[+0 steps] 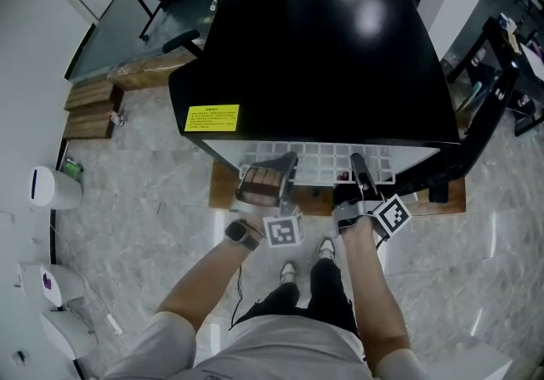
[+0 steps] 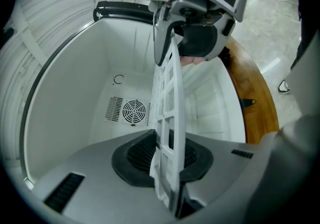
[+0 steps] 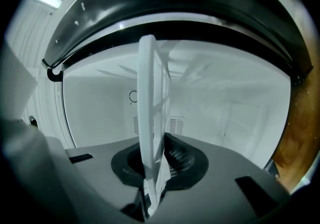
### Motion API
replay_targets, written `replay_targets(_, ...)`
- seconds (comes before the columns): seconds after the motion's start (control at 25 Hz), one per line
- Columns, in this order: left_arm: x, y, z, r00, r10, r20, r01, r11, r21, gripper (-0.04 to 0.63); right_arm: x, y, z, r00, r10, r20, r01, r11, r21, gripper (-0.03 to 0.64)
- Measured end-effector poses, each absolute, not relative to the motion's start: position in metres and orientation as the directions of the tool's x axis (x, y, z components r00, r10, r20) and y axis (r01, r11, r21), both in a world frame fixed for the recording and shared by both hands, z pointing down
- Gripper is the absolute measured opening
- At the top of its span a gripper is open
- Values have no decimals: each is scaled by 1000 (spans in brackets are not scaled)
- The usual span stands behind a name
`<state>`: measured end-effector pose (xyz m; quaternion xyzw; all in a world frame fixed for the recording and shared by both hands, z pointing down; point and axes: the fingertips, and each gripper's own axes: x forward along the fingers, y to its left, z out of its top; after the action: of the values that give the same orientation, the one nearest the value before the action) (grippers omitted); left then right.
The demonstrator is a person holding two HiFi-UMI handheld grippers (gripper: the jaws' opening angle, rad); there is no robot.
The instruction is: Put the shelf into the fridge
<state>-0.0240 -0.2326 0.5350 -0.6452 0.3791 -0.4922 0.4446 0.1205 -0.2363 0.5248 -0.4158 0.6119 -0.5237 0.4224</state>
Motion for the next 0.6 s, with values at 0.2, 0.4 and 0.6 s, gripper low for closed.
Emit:
replay_targets(0.2, -26, -243, 535, 208, -930, 303, -39, -318, -947, 61, 122, -246, 525, -279, -958, -74, -58, 94, -994, 46)
replay_targets(0.4, -25, -256, 537, 217, -926, 310, -49, -328, -944, 63, 122, -260, 526, -252, -964, -79, -44, 93, -995, 46)
replay_targets(0.6, -23, -267, 536, 236, -923, 303, -60, -325, -944, 63, 123, -270, 528, -235, -968, -87, -21, 95, -995, 46)
